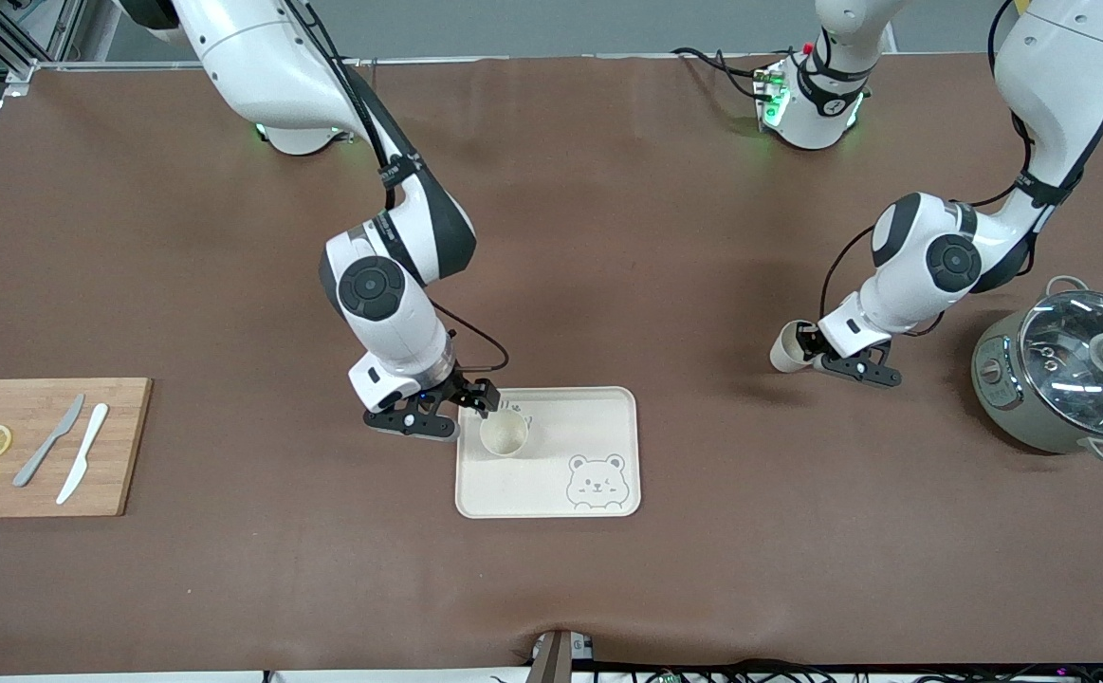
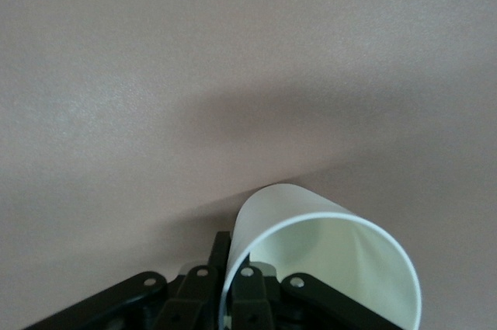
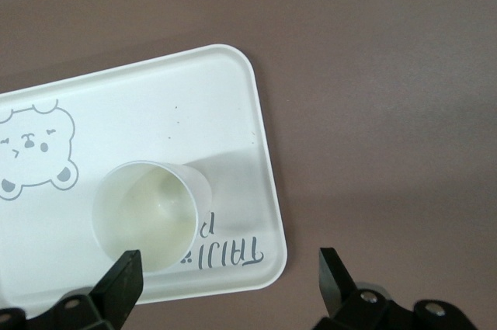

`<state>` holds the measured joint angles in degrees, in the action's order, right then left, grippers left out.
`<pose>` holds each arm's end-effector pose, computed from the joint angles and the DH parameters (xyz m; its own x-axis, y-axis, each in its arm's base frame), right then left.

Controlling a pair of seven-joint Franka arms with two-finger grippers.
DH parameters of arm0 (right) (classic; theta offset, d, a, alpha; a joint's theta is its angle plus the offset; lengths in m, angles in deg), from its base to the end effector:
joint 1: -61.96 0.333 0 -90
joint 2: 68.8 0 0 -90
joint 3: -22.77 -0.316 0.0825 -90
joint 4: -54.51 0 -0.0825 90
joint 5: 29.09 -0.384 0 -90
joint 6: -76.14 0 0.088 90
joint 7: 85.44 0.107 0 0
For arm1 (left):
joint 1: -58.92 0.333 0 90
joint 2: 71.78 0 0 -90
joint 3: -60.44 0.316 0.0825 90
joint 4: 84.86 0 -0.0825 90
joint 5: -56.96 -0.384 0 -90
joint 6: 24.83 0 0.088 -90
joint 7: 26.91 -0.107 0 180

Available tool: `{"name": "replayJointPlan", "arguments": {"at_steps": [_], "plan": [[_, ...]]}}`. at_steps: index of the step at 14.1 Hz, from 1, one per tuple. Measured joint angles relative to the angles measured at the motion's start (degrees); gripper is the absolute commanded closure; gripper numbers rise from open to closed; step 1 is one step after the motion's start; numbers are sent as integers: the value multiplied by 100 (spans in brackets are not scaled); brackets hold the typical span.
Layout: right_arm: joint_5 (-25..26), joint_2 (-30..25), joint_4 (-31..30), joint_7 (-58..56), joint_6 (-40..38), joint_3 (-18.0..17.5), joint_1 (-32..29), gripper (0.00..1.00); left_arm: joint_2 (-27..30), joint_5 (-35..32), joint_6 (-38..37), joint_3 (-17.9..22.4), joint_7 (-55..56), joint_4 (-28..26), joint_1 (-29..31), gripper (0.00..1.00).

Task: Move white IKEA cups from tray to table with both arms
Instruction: 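Lower the left cup onto the table while the right gripper grasps the cup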

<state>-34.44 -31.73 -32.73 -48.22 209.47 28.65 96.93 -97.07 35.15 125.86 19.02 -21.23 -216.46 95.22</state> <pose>0.6254 0.3644 0.2971 0.9767 -0.1792 0.1184 -0.1665 -0.9799 -0.1094 0.5245 -0.0676 0.2065 0.9631 -0.2651 0.0464 -0.2685 -0.9586 0.0953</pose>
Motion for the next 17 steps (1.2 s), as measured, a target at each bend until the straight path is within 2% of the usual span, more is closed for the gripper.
{"name": "replayJointPlan", "arguments": {"at_steps": [5,9,12,15,17], "plan": [[-20,283,155,1,97,-18,6,0,29,-380,-37,52,17,114,13,0],[-211,589,205,2,439,-117,13,0,287,-386,-1015,-40,50,487,16,0],[-231,782,300,5,514,-147,34,0,360,-379,-1964,-310,154,1053,14,0],[-231,839,349,2,517,-135,35,0,362,-8,-2987,-490,181,1983,0,0],[-231,844,349,-2,517,-112,33,0,333,253,-3350,-501,181,2603,-9,0]]}}
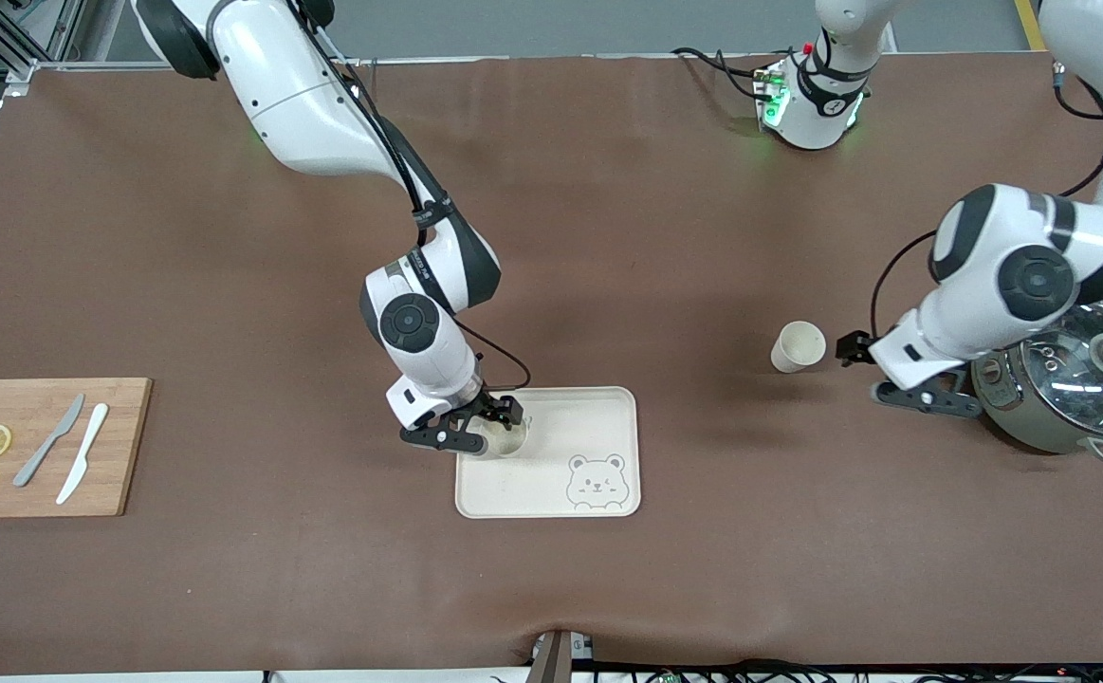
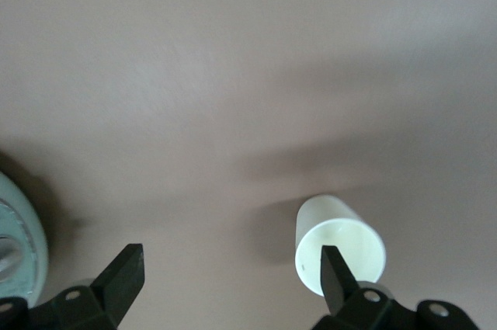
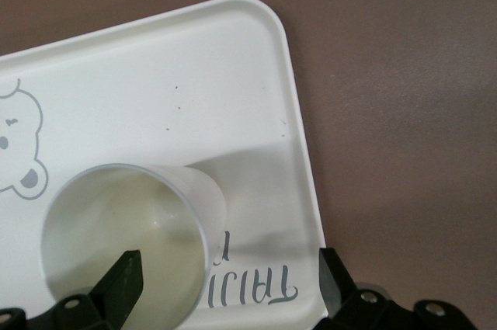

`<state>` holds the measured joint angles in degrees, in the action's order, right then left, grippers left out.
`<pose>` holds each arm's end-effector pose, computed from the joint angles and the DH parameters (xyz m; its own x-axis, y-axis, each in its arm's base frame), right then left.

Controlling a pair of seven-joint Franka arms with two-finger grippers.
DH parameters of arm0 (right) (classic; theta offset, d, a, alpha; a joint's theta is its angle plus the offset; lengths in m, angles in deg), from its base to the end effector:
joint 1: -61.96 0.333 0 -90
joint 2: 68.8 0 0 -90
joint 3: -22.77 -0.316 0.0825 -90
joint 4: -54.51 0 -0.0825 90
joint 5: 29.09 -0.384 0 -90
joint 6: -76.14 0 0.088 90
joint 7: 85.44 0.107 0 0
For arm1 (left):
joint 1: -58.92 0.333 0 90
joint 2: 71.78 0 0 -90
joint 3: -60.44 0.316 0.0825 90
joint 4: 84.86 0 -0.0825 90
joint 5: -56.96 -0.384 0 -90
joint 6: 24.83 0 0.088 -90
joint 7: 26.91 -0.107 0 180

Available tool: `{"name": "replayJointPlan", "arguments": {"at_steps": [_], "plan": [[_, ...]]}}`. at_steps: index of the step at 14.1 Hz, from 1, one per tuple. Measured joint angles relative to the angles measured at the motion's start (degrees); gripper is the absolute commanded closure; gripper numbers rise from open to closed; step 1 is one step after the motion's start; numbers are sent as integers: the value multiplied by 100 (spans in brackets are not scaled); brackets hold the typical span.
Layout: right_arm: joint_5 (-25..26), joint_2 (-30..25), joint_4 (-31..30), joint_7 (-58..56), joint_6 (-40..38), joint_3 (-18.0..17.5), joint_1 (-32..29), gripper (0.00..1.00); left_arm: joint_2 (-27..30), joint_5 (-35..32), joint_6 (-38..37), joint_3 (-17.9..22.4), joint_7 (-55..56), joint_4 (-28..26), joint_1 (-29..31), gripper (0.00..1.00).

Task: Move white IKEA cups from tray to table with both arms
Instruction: 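Lower the left cup onto the table while the right gripper grasps the cup, then open the left gripper and raise it away from the placed cup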

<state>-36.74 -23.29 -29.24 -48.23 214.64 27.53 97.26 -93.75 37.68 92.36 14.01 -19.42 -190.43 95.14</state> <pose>0.6283 0.3853 0.2264 0.9775 -0.1844 0.1028 -0.1701 -0.9763 -0.1337 0.6157 -0.0573 0.3709 0.9828 -0.1792 -0.0435 -0.1803 -0.9834 -0.0221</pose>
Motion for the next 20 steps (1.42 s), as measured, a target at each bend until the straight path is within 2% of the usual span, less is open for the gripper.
{"name": "replayJointPlan", "arguments": {"at_steps": [3,7,9,11,12,14,16,18,20], "plan": [[0,12,0,0,-1,4,0,0,-255,116,-112,12,41,738,4,0],[0,76,1,0,71,6,-2,0,-1109,-26,-107,46,109,1462,-123,0],[0,144,3,-1,158,1,1,0,-1466,-272,-91,327,602,1748,-668,0],[0,176,6,-2,197,-1,2,0,-1684,-409,-84,1007,1154,2091,-1622,0],[0,176,11,-4,200,-2,3,5,-1744,-419,-81,1489,1435,2256,-2191,0],[0,176,38,-5,204,-4,4,23,-1871,-421,-3,2451,1983,2530,-3301,0],[0,176,76,-6,203,-7,6,40,-2059,-423,268,3164,2474,2686,-4112,0],[0,176,92,-6,200,-10,8,57,-2232,-423,498,3520,2713,2780,-4489,0],[0,176,96,-6,198,-10,8,71,-2291,-423,523,3558,2834,2958,-4529,0]]}}
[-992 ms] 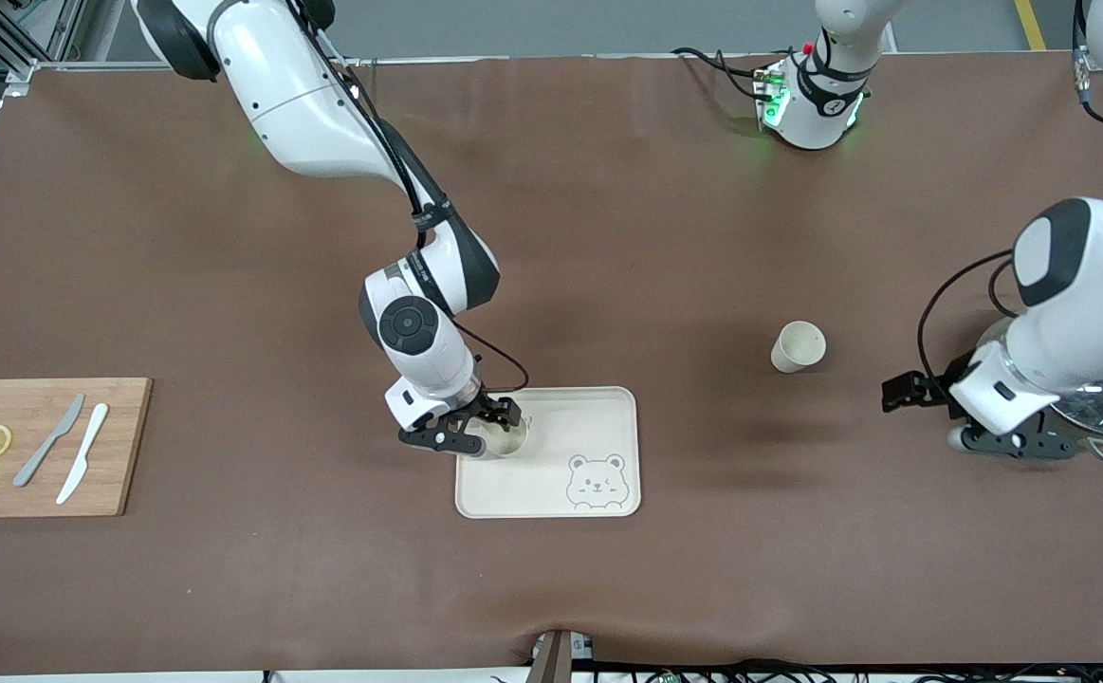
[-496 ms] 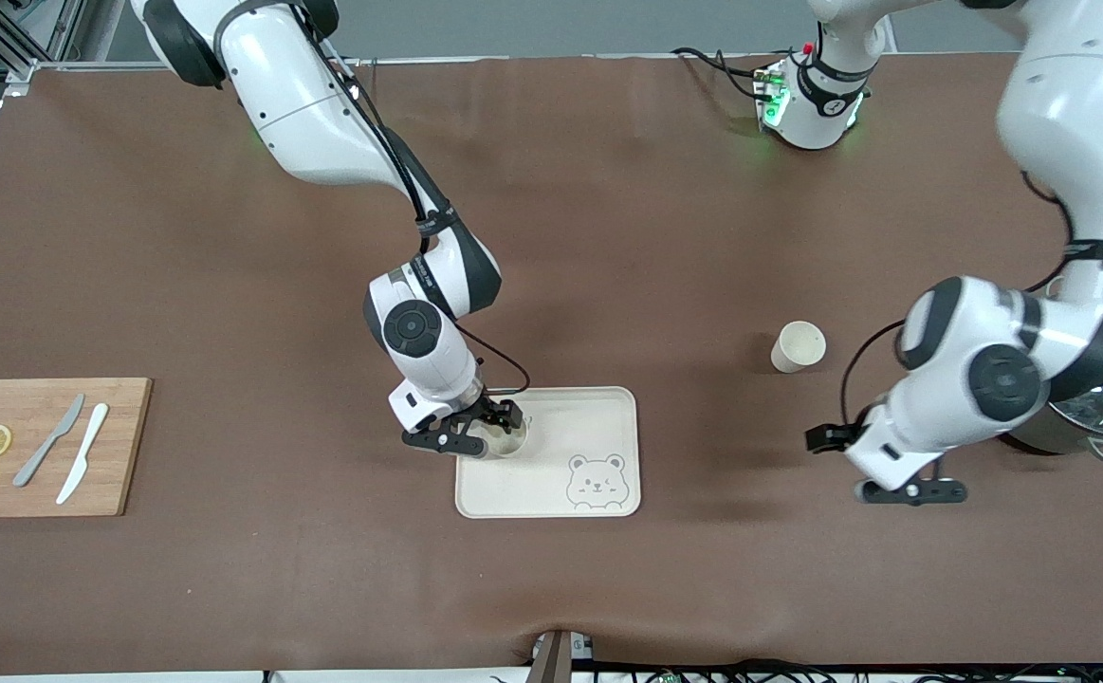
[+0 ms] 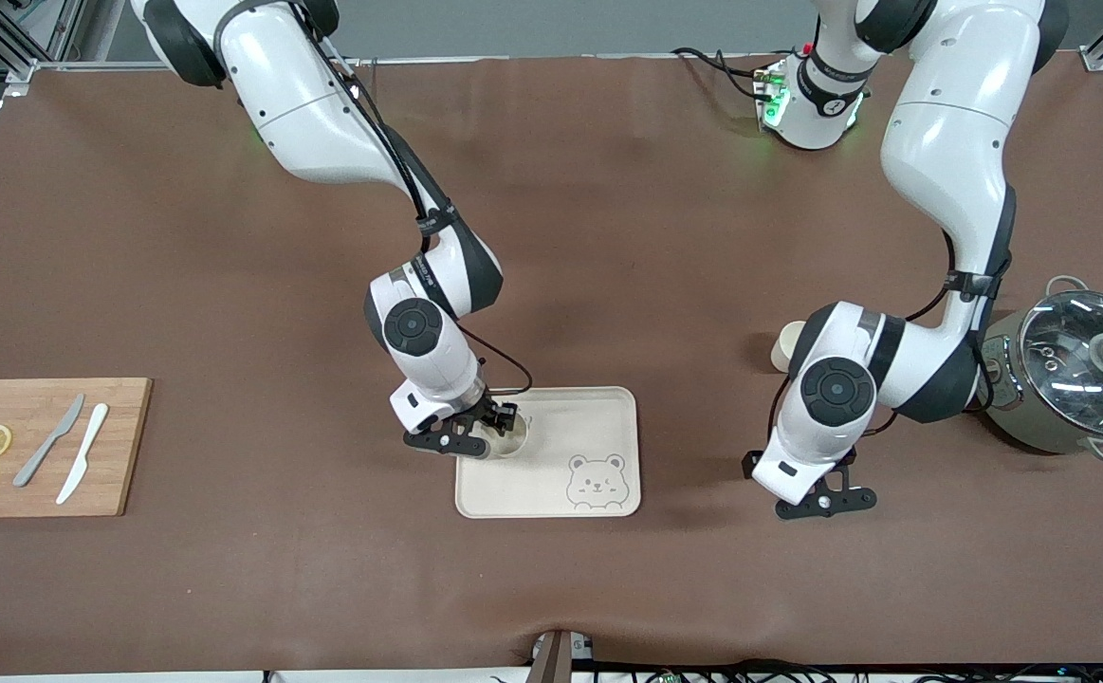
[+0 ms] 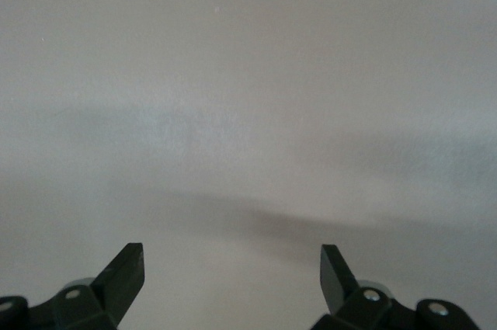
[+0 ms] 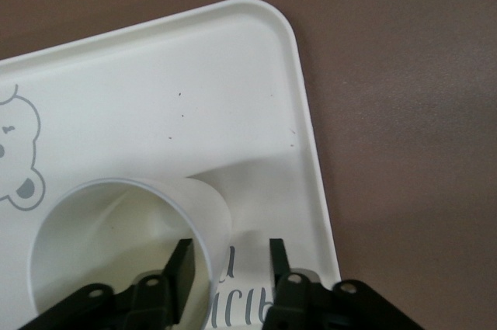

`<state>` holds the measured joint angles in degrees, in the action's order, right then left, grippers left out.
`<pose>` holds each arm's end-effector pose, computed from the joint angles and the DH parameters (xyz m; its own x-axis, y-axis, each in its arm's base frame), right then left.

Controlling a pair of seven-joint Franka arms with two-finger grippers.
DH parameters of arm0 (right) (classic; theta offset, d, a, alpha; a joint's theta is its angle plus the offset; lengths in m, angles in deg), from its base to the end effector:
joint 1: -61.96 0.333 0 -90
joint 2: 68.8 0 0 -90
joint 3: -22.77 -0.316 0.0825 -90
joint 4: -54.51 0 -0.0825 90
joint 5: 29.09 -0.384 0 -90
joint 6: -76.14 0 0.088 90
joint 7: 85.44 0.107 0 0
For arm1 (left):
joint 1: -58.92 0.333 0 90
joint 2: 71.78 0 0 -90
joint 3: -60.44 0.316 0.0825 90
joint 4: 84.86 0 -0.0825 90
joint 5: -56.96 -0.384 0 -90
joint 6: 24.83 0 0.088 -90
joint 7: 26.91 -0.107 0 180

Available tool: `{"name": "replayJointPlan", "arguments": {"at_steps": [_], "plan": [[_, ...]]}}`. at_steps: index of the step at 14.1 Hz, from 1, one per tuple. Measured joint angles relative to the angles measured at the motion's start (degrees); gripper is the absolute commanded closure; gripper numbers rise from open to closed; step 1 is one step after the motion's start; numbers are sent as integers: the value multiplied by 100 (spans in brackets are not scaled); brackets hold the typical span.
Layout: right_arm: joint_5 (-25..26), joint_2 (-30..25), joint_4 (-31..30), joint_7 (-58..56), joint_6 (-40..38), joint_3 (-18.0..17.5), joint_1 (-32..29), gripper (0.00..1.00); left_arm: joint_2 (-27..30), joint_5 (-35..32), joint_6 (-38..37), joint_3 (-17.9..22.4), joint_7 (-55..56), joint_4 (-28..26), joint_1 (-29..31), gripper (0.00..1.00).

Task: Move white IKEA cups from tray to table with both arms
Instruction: 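Open the left gripper and raise it away from the placed cup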

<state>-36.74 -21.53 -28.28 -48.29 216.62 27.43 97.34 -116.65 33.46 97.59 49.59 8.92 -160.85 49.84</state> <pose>0.6308 0.3892 0.2149 0.9759 -0.1822 0.1201 -0.1644 -0.9757 -0.1446 0.7175 -0.2067 0.2760 0.9829 0.1070 0.1497 0.1312 -0.9780 -0.1624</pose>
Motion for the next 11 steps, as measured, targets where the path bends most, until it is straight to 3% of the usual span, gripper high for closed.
{"name": "replayJointPlan", "arguments": {"at_steps": [4,8,11], "plan": [[0,0,10,-1,-2,-1,1,100,240,20,-1046,-30,64,569,-52,0],[0,0,21,-2,-18,-3,3,100,1238,351,-2418,8,-1245,707,101,0],[0,0,28,-2,-24,-4,6,100,1991,903,-2929,67,-2679,693,612,0]]}}
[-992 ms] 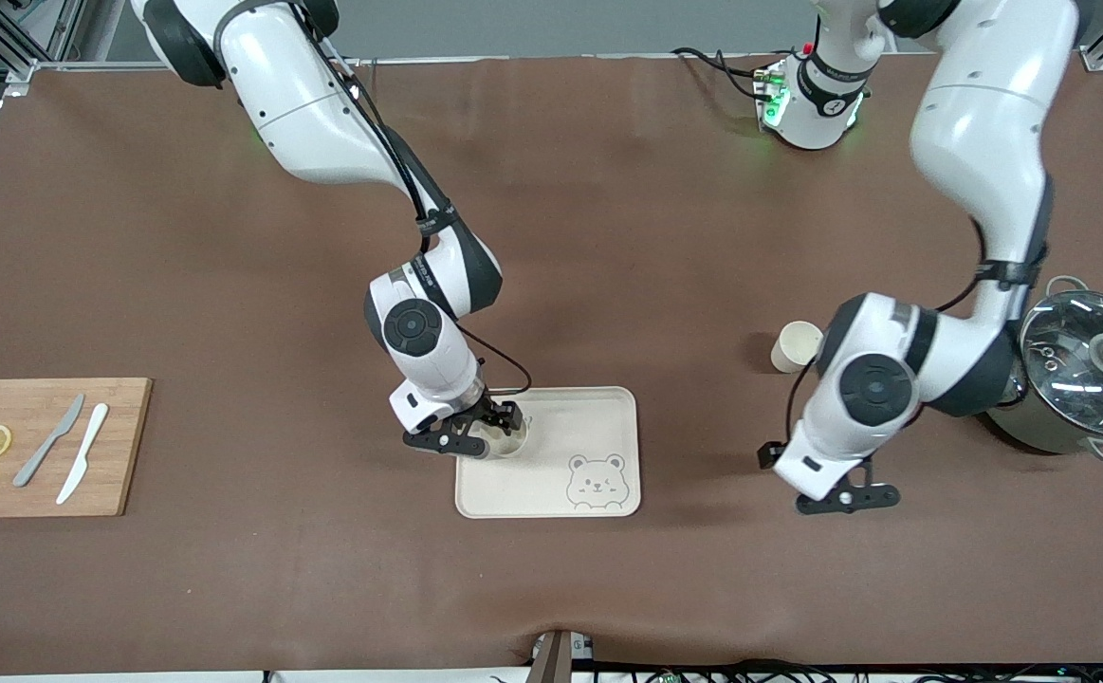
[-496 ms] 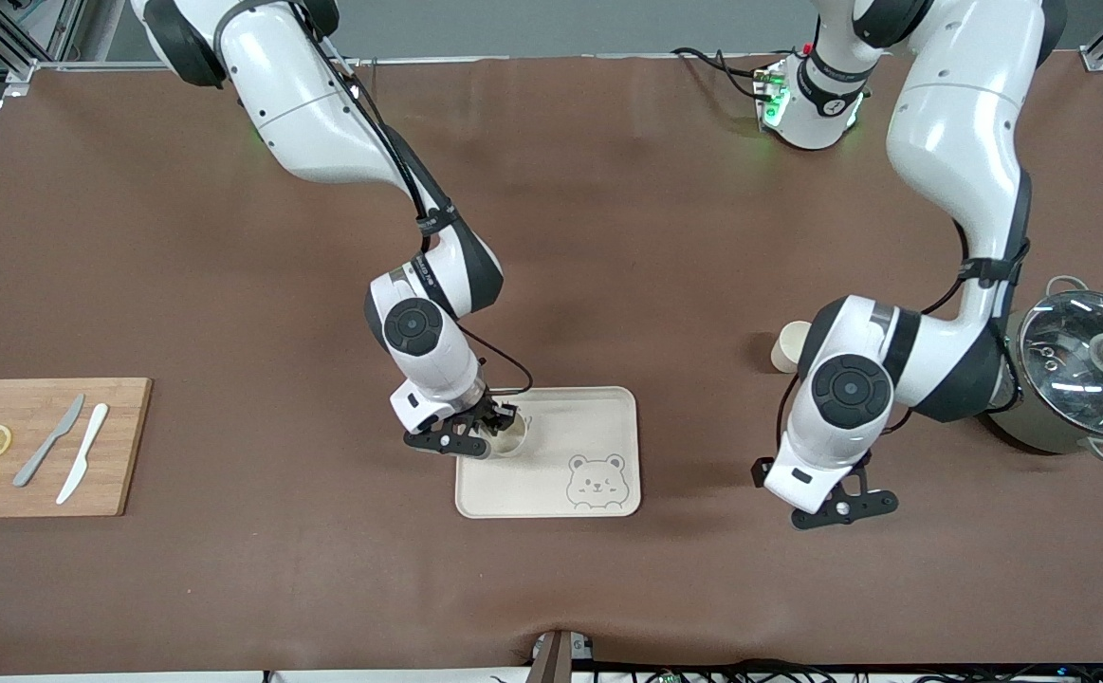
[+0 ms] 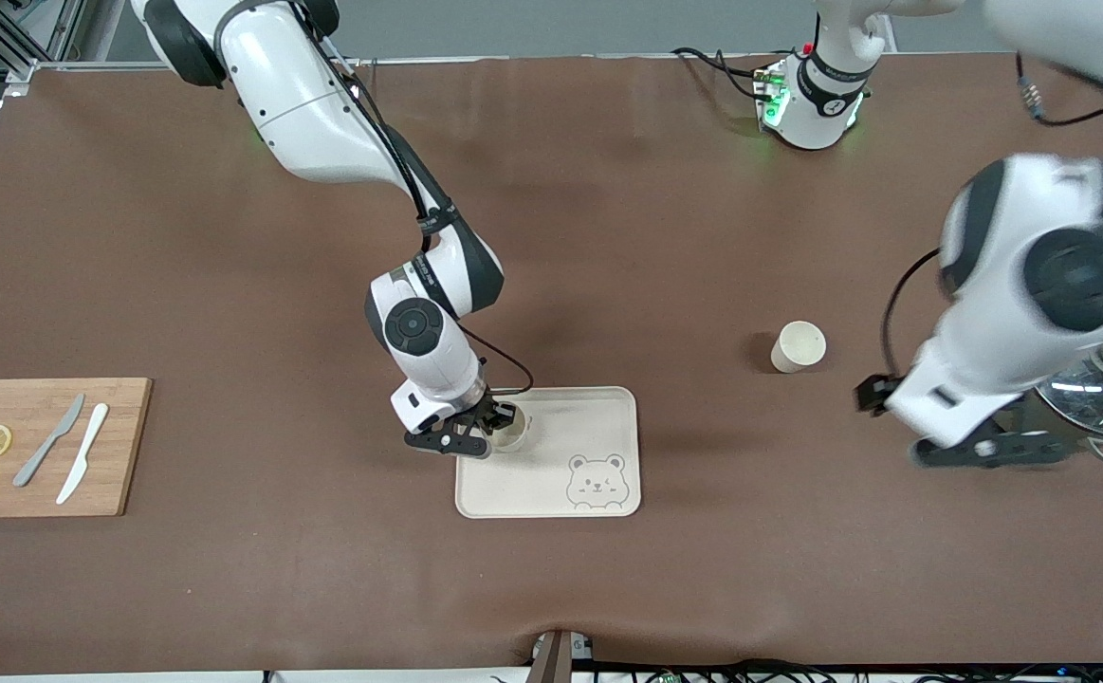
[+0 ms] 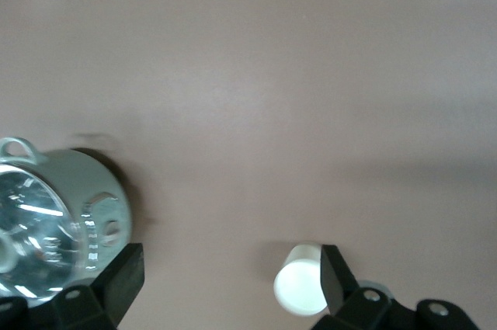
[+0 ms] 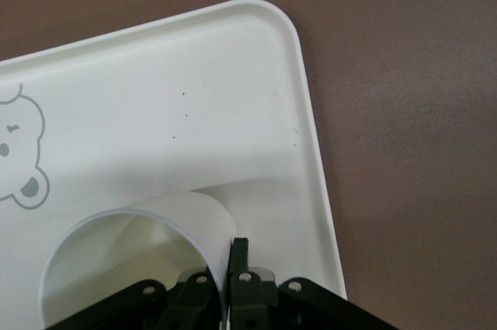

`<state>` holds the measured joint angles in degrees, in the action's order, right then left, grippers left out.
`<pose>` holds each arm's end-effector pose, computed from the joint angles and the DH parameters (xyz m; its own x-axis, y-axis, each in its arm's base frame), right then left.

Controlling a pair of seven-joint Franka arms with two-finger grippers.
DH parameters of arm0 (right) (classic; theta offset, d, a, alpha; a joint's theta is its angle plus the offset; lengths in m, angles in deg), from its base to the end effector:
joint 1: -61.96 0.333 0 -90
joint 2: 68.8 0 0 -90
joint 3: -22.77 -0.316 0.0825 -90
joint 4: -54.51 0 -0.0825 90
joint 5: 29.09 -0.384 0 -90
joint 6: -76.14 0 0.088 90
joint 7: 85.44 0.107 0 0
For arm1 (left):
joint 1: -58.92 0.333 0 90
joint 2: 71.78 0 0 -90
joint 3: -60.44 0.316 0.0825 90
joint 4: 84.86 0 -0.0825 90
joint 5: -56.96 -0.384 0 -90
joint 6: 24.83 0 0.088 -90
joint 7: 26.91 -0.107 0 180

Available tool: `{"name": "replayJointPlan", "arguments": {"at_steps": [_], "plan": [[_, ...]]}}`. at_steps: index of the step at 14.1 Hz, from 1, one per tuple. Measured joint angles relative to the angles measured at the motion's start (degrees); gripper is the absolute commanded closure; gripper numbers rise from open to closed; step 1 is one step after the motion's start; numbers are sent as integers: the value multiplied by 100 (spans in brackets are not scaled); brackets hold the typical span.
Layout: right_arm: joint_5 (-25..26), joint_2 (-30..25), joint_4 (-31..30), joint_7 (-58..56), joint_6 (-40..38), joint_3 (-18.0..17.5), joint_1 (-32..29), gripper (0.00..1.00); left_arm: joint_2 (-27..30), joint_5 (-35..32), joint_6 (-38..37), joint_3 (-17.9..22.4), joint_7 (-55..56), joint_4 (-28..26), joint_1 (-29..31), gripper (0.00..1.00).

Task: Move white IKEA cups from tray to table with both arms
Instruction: 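Open the left gripper and raise it away from the placed cup, then carry the white cup with the right gripper toward the cutting board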

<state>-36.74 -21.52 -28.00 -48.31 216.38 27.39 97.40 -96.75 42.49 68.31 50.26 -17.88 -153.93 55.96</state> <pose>0.6309 0.3908 0.2166 0.9763 -0.1801 0.1199 -0.1621 -0.9760 -0.1455 0.6755 -0.1044 0.5364 0.9972 -0.0723 0.0175 -0.0681 -0.9821 -0.1759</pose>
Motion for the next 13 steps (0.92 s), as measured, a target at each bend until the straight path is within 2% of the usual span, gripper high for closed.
{"name": "replayJointPlan", "arguments": {"at_steps": [2,3,6,9,13], "plan": [[0,0,61,0,-127,-1,0,100,466,555,-328,172,-980,-94,449,0],[0,0,158,0,-311,-2,1,100,642,776,-449,424,-1318,-155,468,0],[-1,-30,620,1,-1072,7,-2,100,1013,1206,-709,1102,-1718,-390,59,0],[-3,-127,876,1,-1752,24,-38,100,1491,1276,-730,1180,-1831,-944,-125,0],[-3,-513,993,-464,-2281,72,-344,100,1969,1496,-313,1228,-1937,-1784,-169,0]]}}
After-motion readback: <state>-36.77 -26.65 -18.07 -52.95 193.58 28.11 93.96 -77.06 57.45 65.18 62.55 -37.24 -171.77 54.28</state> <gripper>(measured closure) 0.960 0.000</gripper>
